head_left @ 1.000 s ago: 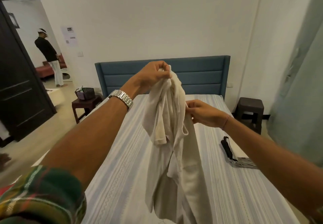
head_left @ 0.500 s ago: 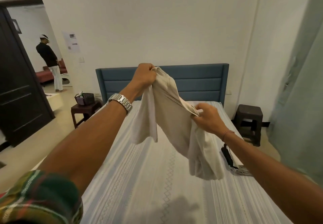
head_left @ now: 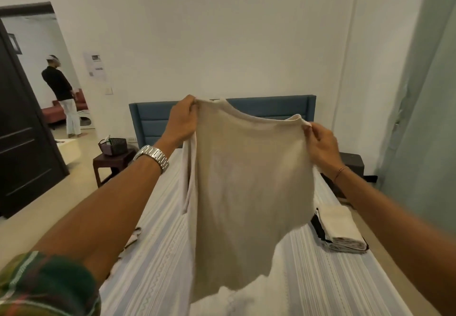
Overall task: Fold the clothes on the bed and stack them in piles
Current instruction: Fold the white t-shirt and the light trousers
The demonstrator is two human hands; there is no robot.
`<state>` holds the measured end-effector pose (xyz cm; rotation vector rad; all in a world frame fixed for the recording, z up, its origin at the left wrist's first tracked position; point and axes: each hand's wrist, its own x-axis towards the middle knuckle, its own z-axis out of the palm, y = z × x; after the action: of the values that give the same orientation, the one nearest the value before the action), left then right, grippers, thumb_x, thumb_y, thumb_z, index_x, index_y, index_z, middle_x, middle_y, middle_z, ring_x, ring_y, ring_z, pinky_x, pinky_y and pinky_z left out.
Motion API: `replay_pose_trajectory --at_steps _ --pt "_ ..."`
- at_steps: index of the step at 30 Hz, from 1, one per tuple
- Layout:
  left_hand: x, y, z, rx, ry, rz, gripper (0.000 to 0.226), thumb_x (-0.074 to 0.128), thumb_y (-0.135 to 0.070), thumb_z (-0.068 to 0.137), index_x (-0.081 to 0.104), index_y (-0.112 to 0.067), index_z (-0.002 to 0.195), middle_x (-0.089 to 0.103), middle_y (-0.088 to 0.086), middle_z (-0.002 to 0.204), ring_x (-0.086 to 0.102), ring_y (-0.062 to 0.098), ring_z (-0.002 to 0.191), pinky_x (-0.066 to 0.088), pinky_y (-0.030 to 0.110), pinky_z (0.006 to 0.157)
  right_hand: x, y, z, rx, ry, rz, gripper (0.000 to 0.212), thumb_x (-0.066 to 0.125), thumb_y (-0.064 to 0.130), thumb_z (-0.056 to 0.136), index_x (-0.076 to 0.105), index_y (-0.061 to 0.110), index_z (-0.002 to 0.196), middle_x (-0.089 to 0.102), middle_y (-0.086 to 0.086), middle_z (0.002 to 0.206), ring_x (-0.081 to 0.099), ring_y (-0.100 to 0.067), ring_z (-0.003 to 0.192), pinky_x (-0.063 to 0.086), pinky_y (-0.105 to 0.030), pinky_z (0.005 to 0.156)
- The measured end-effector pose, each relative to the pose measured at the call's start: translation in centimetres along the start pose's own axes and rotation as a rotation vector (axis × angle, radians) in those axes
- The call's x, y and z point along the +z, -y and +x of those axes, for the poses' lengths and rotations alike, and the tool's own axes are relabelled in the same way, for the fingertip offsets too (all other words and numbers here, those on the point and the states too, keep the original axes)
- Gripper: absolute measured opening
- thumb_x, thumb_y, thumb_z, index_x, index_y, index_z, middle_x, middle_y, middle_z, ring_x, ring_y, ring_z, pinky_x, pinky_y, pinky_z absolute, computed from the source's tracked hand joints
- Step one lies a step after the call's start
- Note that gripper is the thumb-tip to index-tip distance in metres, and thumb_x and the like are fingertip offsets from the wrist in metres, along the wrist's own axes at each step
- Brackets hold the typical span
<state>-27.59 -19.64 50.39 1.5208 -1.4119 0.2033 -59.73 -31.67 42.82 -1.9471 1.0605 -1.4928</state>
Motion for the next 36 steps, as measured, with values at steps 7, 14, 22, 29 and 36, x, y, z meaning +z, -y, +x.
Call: replay_pose_trajectory --at_steps 7,14,22,29,36 --pt "-1.3 2.3 -1.0 -0.044 -0.117 0.139 0.025 0.035 -0.011 0.108 0.059 -0.005 0.111 0.06 0.007 0.09 0.051 0.015 0.07 0.034 0.013 0.055 -2.0 3.2 2.9 -0.265 -0.163 -0.399 0.05 0.054 0.051 0.102 0.057 0.013 0.071 0.058 -0.005 0.064 0.053 -0.028 0.061 0.037 -0.029 0.054" --pt "-2.6 3.3 -0.9 -0.195 -0.033 0.124 0.024 0.034 -0.007 0.107 0.055 0.002 0.114 0.055 0.012 0.103 0.05 0.019 0.09 0.037 0.023 0.068 -3.5 5.5 4.8 -0.34 0.169 -0.156 0.038 0.071 0.036 0.094 0.062 0.01 0.068 0.046 -0.001 0.063 0.036 -0.008 0.061 0.033 -0.025 0.059" --pt "-4.2 2.1 -0.9 0.104 -0.265 0.485 0.017 0.039 -0.007 0.103 0.055 -0.005 0.106 0.057 0.011 0.08 0.049 0.03 0.064 0.033 0.038 0.056 -5.0 5.5 5.4 -0.355 0.152 -0.185 0.027 0.066 0.041 0.097 0.073 0.018 0.086 0.065 -0.01 0.078 0.048 -0.011 0.072 0.047 -0.036 0.07" --pt "-6.0 2.5 -0.3 0.325 -0.399 0.706 0.023 0.042 -0.019 0.108 0.057 -0.003 0.1 0.062 0.017 0.064 0.054 0.034 0.046 0.03 0.032 0.046 -6.4 6.0 5.0 -0.361 -0.209 -0.457 0.058 0.062 0.073 0.085 0.071 0.017 0.072 0.064 -0.001 0.062 0.058 -0.025 0.063 0.037 -0.03 0.061" --pt "-7.5 3.1 0.6 0.351 -0.473 0.67 0.032 0.04 -0.025 0.107 0.057 -0.003 0.091 0.06 0.02 0.079 0.058 0.04 0.06 0.037 0.038 0.048 -7.6 7.7 5.1 -0.395 -0.319 -0.69 0.084 0.042 0.088 0.083 0.048 0.01 0.053 0.05 -0.005 0.048 0.051 -0.032 0.051 0.041 -0.03 0.054"
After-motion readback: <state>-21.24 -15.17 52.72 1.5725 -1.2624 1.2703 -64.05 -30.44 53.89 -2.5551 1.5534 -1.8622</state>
